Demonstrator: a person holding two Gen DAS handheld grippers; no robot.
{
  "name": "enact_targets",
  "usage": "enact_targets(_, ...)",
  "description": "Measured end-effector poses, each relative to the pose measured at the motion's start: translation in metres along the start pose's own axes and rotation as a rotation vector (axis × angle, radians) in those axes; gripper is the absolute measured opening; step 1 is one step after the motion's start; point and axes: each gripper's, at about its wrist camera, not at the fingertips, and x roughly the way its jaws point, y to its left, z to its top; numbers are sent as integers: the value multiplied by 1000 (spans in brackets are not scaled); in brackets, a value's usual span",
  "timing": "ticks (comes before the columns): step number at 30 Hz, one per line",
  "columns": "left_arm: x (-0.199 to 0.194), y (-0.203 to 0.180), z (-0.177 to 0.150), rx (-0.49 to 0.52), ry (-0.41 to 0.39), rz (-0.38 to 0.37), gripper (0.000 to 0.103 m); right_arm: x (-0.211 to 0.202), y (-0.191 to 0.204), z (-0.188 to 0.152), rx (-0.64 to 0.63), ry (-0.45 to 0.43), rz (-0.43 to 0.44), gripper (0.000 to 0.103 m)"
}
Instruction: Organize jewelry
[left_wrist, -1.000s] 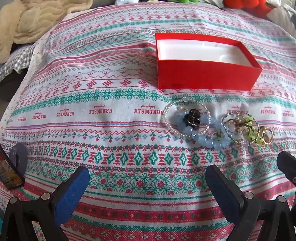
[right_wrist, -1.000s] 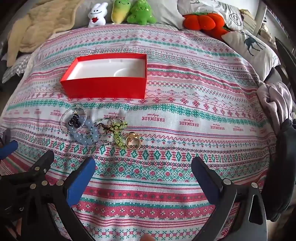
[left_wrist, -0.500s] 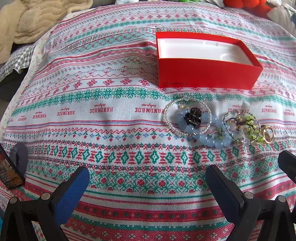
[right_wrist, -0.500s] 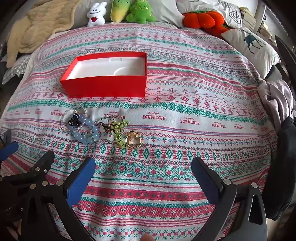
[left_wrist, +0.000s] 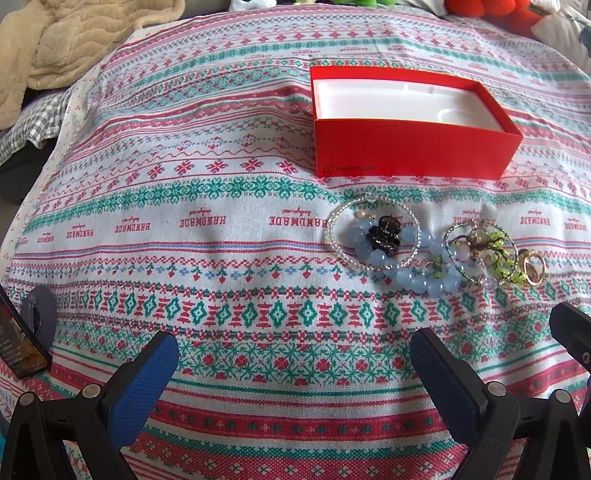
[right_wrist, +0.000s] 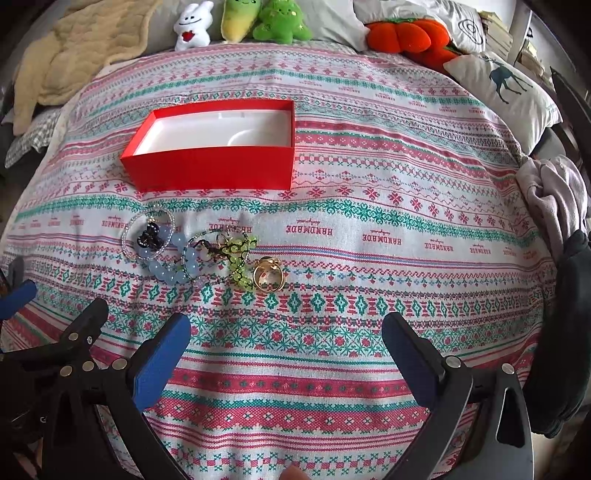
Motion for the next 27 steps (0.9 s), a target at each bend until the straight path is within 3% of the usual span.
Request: enact_targets(27,-1,1,-1,7,1,8,103,2,-1,0,3,11,2,103)
